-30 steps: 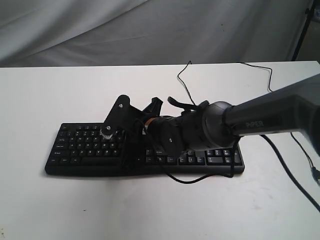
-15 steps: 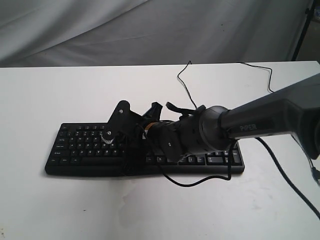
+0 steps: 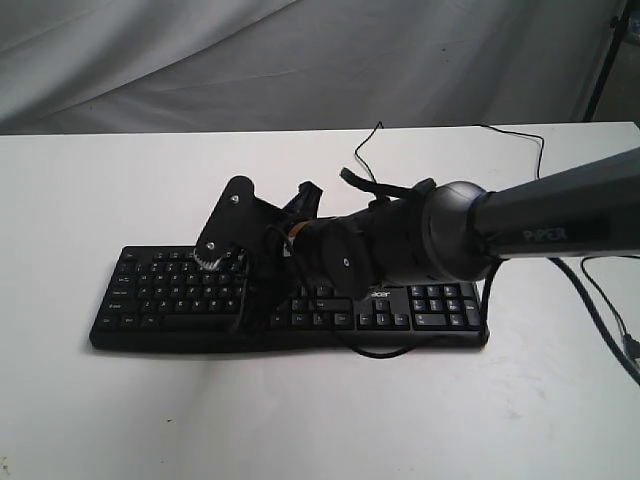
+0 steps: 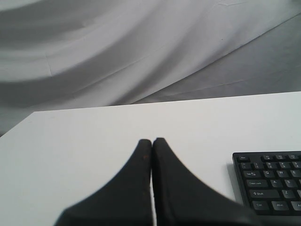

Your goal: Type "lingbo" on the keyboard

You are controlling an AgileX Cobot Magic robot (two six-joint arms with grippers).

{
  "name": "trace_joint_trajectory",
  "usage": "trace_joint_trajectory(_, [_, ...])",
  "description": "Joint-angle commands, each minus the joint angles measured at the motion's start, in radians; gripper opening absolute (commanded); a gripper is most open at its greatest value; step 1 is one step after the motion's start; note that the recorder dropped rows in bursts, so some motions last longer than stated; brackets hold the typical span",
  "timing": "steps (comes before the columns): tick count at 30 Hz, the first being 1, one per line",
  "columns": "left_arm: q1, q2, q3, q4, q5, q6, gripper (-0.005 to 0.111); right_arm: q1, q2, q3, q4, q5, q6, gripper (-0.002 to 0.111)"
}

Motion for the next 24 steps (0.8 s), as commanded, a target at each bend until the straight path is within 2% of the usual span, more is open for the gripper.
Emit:
trace_joint_trajectory(1, [-0.004, 0.003, 0.005, -0.001, -0.004, -0.003, 0.001, 0.040, -0.013, -0.004, -0.019, 0.026, -0.002, 0.000])
trace_joint_trajectory(6, [-0.004, 0.003, 0.005, -0.001, -0.004, -0.003, 0.001, 0.072, -0.011, -0.004, -0.019, 0.022, -0.002, 0.000])
trace_joint_trajectory(24, [-0.004, 0.003, 0.005, -0.001, -0.004, -0.003, 0.001, 0.072, 0.040, -0.004, -0.012, -0.038, 0.001, 0.000])
